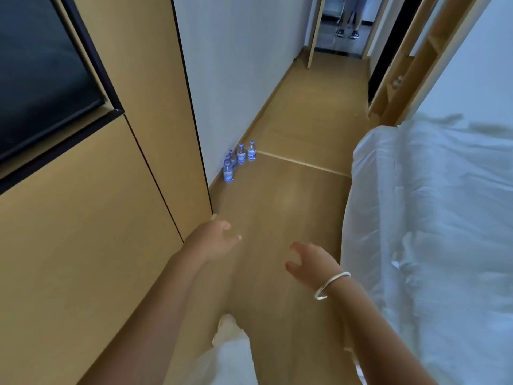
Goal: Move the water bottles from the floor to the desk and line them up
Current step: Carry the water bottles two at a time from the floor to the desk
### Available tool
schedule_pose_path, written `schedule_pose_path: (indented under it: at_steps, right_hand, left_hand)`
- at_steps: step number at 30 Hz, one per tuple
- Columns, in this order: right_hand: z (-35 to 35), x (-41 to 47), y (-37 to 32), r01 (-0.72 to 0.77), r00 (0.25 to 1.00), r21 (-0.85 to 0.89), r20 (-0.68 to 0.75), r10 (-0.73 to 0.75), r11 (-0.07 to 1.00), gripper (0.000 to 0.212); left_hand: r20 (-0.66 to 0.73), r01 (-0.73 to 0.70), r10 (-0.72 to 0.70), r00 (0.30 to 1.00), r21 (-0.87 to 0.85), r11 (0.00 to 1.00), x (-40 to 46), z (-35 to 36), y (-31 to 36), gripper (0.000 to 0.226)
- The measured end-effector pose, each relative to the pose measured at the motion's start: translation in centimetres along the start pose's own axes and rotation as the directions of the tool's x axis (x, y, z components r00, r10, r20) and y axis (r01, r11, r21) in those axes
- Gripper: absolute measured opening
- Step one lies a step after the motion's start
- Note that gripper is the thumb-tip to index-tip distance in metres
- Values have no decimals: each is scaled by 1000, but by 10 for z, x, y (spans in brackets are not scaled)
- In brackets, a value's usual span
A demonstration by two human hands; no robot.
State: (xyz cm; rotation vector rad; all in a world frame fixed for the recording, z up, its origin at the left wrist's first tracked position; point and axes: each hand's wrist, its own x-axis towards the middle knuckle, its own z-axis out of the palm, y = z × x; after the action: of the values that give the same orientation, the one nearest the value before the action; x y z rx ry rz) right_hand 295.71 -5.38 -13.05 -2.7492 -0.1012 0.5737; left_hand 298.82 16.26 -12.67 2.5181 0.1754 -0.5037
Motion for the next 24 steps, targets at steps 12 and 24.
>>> schedule_pose_path:
  at_steps: [12,24]
  right_hand:
    - [-103,249,-8,11,1000,30,13,-12,999,44]
    - [-175,462,16,15,998,58,64,-19,998,48]
  left_hand:
    - [55,-39,37,998,29,999,252,-86,75,47]
    - [121,33,-34,992,9,999,455,-119,112,22]
